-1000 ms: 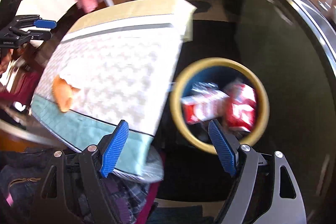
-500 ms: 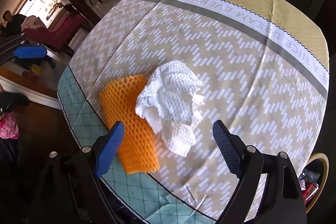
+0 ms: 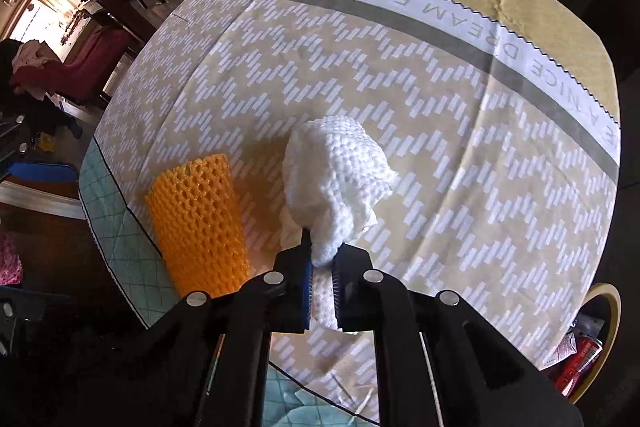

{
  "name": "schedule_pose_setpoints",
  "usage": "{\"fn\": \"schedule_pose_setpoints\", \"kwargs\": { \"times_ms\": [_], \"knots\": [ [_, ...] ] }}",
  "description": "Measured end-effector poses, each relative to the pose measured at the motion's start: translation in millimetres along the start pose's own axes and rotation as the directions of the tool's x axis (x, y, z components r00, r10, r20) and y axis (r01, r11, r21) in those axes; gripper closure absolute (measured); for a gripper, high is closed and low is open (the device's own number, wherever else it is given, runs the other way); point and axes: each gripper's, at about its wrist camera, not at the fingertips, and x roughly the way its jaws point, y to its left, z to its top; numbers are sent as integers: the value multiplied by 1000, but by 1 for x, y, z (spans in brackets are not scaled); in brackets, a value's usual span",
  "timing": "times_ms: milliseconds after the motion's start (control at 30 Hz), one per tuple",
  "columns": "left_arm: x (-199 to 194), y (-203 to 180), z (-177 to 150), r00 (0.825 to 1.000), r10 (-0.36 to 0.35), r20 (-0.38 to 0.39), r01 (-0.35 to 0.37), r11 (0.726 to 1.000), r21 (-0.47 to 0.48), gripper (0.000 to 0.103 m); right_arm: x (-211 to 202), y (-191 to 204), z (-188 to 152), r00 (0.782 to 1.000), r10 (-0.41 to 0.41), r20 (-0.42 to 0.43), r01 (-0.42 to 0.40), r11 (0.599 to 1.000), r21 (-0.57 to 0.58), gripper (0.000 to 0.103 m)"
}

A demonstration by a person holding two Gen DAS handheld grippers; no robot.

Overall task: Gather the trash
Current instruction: 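Grasp the crumpled white tissue with the right gripper and lift it, then carry the tissue toward the bin with the right gripper while the left grasps the orange foam net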

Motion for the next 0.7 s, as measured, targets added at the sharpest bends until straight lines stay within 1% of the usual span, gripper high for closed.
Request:
{"fn": "schedule_pose_setpoints", "kwargs": {
  "times_ms": [133, 233, 333, 367, 433, 533, 567, 700],
  "knots": [
    [22, -16, 12, 999, -9, -42, 12, 998, 62, 28, -40, -21, -28, 998, -29, 50, 27, 999, 38, 94],
    [40, -18, 21, 997, 1, -82, 3, 998, 56, 25, -62, -42, -54, 996, -57, 70, 51, 995, 86, 94],
    [54, -5, 29, 992, 28, -126, -28, 1000, 3, 24, -74, -60, -80, 994, -78, 70, 68, 989, 131, 94],
    [58, 1, 31, 990, 25, -140, -28, 999, -19, 22, -76, -67, -88, 994, -81, 68, 70, 986, 148, 93],
    [63, 17, 34, 986, -12, -164, -2, 996, -85, 19, -79, -77, -100, 995, -84, 62, 72, 982, 174, 93],
    [72, 33, 34, 975, -94, -200, 62, 986, -157, 19, -79, -87, -113, 995, -84, 57, 72, 979, 193, 93],
    [76, 36, 33, 971, -106, -213, 70, 983, -171, 19, -79, -88, -114, 995, -84, 57, 72, 978, 194, 93],
    [89, 43, 30, 960, -113, -258, 63, 979, -192, 19, -80, -84, -113, 995, -79, 67, 65, 981, 182, 91]
  ]
}}
